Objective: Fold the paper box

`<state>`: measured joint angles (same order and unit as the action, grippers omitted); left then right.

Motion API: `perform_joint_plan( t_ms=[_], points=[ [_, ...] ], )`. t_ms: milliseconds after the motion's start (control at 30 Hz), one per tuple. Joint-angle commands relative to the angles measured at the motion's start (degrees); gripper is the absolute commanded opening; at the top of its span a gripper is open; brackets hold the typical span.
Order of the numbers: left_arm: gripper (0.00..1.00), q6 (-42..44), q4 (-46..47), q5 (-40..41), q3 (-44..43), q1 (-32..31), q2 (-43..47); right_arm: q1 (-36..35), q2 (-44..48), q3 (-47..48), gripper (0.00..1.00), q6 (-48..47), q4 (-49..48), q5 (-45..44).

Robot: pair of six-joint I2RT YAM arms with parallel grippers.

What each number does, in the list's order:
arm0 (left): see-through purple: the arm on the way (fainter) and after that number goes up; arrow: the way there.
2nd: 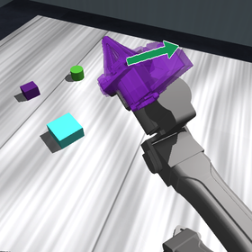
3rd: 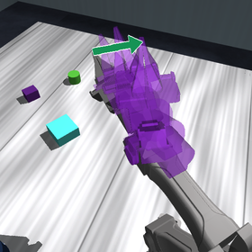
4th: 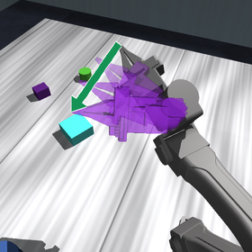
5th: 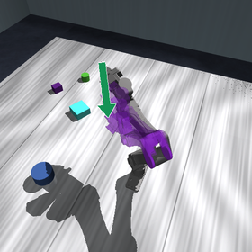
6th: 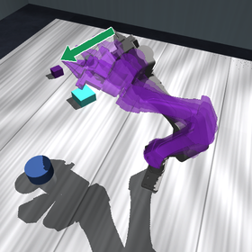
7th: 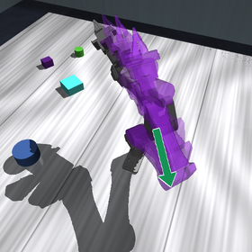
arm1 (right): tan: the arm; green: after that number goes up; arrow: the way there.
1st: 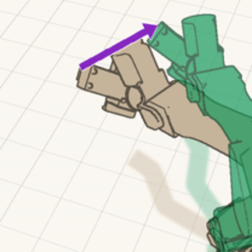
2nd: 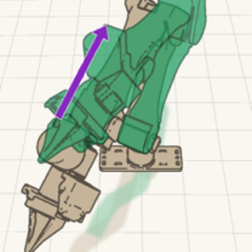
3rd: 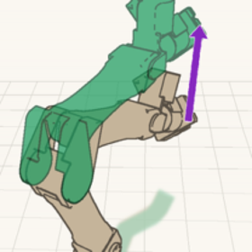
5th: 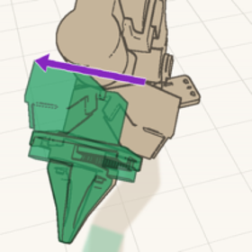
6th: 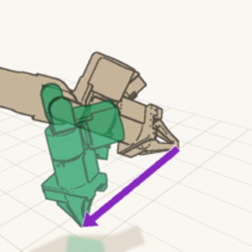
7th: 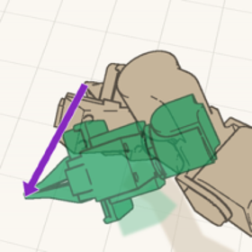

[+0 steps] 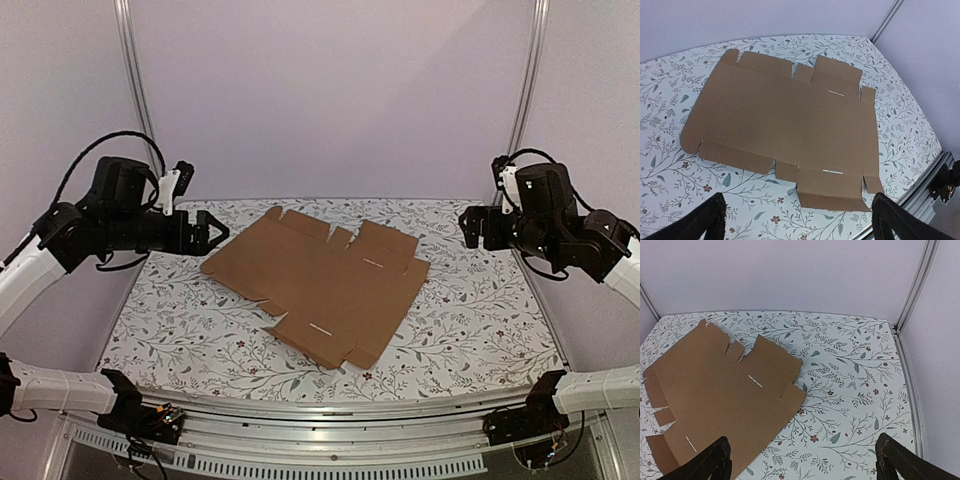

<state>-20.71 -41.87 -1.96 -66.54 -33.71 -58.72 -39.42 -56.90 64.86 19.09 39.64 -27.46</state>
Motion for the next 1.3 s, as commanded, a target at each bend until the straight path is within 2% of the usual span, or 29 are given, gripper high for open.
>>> perform_joint_plan(
  t_ms=[0,300,533,633,700,767,967,1267],
  points=[
    [1.0,1.1,-0.4,0.8,1.7,-0.6,0.1,-0.4,-1.9,-0.3,0.99,0.0,3.2,-0.8],
    [1.0,1.2,0.1,-1.0,2.3,-0.6,-1.6,0.1,-7.1,-1.2,0.99,-2.5,4.5,-5.5],
    [0.99,-0.2,1.3,-2.7,3.9,-0.6,-1.9,7.9,-12.8,-2.2,0.99,-2.0,0.2,9.9],
    [1.0,-1.4,1.9,-4.3,4.5,-0.6,-2.7,12.9,-15.6,-2.2,0.99,-1.5,-3.1,19.3],
    [1.0,-2.0,2.0,-5.4,4.5,-0.7,-3.3,17.2,-17.1,-3.0,0.99,-0.2,-5.8,28.7],
    [1.0,-2.5,2.1,-5.6,4.9,-0.9,-3.4,20.0,-18.8,-3.5,0.99,1.7,-8.4,33.3],
    [0.99,-3.3,2.1,-5.5,5.8,-1.1,-3.4,23.3,-25.7,-4.1,0.98,6.0,-15.7,39.7],
    [1.0,-3.6,1.0,-4.1,5.7,-1.4,-1.8,25.7,-35.9,-4.6,0.9,11.3,-25.6,44.3]
  ],
)
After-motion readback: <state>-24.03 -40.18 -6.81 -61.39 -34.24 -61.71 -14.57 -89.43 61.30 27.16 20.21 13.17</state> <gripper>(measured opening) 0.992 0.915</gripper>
